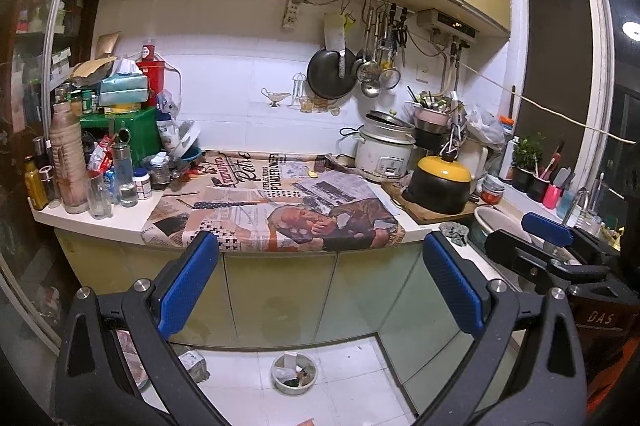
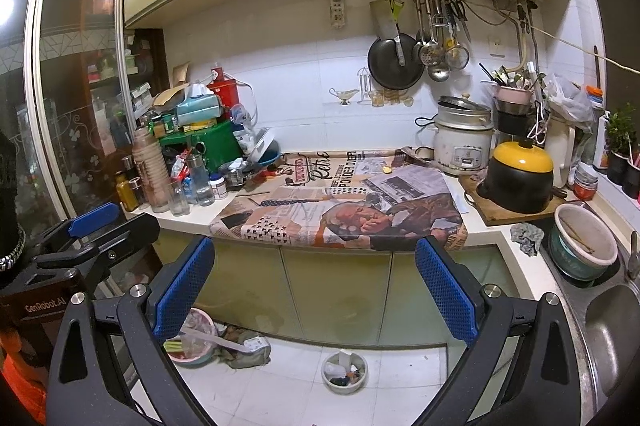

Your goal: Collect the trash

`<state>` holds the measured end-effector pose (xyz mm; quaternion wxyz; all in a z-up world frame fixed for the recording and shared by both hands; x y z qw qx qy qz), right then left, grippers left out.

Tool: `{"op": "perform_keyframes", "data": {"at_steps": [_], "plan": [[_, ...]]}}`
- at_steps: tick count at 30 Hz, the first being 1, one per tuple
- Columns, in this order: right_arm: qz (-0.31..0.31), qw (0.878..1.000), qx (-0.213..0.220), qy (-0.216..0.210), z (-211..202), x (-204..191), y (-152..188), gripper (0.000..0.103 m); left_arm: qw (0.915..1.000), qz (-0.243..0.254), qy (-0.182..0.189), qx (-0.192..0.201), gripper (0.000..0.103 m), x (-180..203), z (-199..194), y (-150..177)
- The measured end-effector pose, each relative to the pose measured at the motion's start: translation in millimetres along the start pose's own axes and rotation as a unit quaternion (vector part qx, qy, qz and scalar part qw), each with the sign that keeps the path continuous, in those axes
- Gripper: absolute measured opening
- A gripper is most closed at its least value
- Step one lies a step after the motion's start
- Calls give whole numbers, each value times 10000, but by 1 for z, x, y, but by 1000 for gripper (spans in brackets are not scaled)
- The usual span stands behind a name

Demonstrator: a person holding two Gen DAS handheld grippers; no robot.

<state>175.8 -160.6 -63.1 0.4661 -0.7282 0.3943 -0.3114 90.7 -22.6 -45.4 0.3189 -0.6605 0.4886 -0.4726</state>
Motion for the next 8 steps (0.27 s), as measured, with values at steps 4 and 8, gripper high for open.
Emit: {"op": "perform_keyframes", "data": {"at_steps": [4,8], "plan": [[20,10000,5,-61,7,5,-2,100,10000,-18,-74,-27,102,-1,10,-1],[25,9999,12,-127,21,14,-6,100,9998,30,-179,-28,102,0,27,-6]]}}
Point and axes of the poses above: each gripper's, at about its wrist camera, not at the fingertips, and z roughly the way its jaws point, x to its right, y to its underside, the point moved 10 cm from there along z, roughly the way its jaws point, and after that the axes turned 11 degrees about -z, right-handed, at the moved point
